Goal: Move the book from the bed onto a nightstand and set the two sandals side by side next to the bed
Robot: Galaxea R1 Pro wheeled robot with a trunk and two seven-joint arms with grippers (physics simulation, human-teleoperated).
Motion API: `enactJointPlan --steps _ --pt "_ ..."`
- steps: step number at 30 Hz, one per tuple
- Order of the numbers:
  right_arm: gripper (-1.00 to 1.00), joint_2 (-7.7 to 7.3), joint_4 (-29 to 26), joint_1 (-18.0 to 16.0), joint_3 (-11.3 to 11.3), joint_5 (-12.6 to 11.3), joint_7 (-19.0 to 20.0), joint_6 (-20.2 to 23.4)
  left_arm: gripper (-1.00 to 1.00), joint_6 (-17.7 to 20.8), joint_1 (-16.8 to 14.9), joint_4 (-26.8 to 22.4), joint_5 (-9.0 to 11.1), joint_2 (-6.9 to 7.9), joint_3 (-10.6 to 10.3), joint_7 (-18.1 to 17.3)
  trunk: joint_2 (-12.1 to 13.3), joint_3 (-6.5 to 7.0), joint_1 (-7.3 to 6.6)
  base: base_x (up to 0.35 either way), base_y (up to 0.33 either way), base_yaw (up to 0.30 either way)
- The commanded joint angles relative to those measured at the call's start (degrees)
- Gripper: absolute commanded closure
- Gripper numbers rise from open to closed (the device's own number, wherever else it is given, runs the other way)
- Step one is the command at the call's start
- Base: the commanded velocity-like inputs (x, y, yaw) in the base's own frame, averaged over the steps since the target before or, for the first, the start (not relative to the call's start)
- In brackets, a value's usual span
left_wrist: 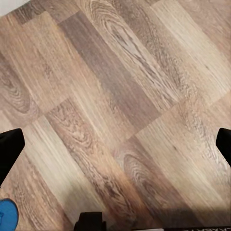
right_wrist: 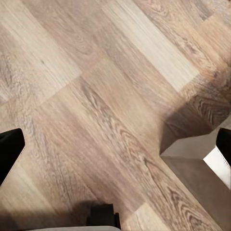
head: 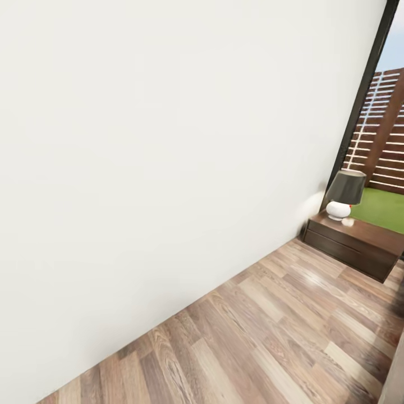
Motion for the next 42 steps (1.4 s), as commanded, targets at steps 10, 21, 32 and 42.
enactJointPlan --steps 10,21,32,42 --pt "-1.0 0.0 0.02 -0.02 0.1 -0.5 -0.01 -0.19 -1.0 -0.06 0.01 -0.06 -0.01 0.0 -0.02 -0.02 -0.02 -0.04 0.03 0.304 0.0 0.003" --pt "-1.0 -0.04 0.02 -0.02 0.1 -0.5 -0.01 -0.19 -1.0 -0.06 0.01 -0.06 -0.01 0.0 -0.02 -0.02 -0.02 -0.04 0.03 0.267 0.0 0.039" --pt "-1.0 -0.09 0.02 -0.02 0.1 -0.5 -0.01 -0.19 -1.0 -0.06 0.01 -0.06 -0.01 -0.07 -0.08 -0.02 -0.02 -0.04 0.03 0.031 0.0 0.257" --pt "-1.0 -0.04 0.02 -0.02 0.1 -0.5 -0.01 -0.19 -1.0 -0.06 0.01 -0.06 -0.01 -0.08 -0.11 -0.02 -0.02 -0.04 0.03 0.0 0.0 0.28"
